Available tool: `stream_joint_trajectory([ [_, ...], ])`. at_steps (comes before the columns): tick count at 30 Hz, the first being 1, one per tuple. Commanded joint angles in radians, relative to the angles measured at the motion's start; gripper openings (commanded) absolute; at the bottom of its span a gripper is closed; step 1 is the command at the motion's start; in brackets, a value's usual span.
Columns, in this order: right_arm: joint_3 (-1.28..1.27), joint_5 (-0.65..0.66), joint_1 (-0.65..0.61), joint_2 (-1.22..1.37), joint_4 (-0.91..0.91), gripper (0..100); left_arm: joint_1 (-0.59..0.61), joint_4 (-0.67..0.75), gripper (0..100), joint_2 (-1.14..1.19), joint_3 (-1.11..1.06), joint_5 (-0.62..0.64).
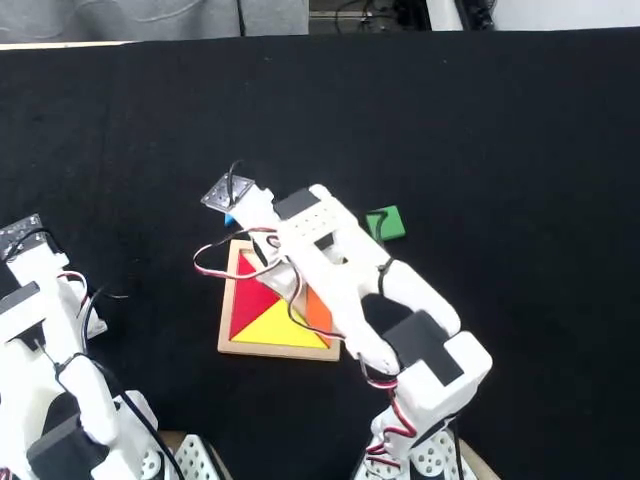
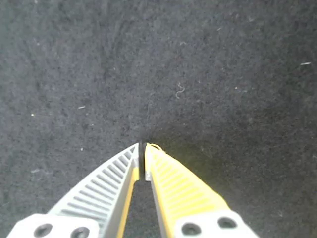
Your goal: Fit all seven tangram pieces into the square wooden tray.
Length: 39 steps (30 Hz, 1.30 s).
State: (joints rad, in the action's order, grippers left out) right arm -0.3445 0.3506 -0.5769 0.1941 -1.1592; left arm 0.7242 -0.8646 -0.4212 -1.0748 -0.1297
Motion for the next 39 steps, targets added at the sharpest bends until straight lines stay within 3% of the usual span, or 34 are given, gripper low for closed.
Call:
stream_joint_trajectory([
  [1,-0.012,-0.009,0.0,-0.058,0.021,17.6,-0.004,0.011,3,-0.025,-0.001,-0.006],
  [24,-0.031,-0.051,-0.002,-0.104,-0.038,17.4,-0.004,0.011,3,-0.025,-0.001,-0.006],
  [39,-0.028,-0.049,-0.077,-0.036,-0.017,17.3,-0.004,0.011,3,-0.025,-0.001,-0.006],
])
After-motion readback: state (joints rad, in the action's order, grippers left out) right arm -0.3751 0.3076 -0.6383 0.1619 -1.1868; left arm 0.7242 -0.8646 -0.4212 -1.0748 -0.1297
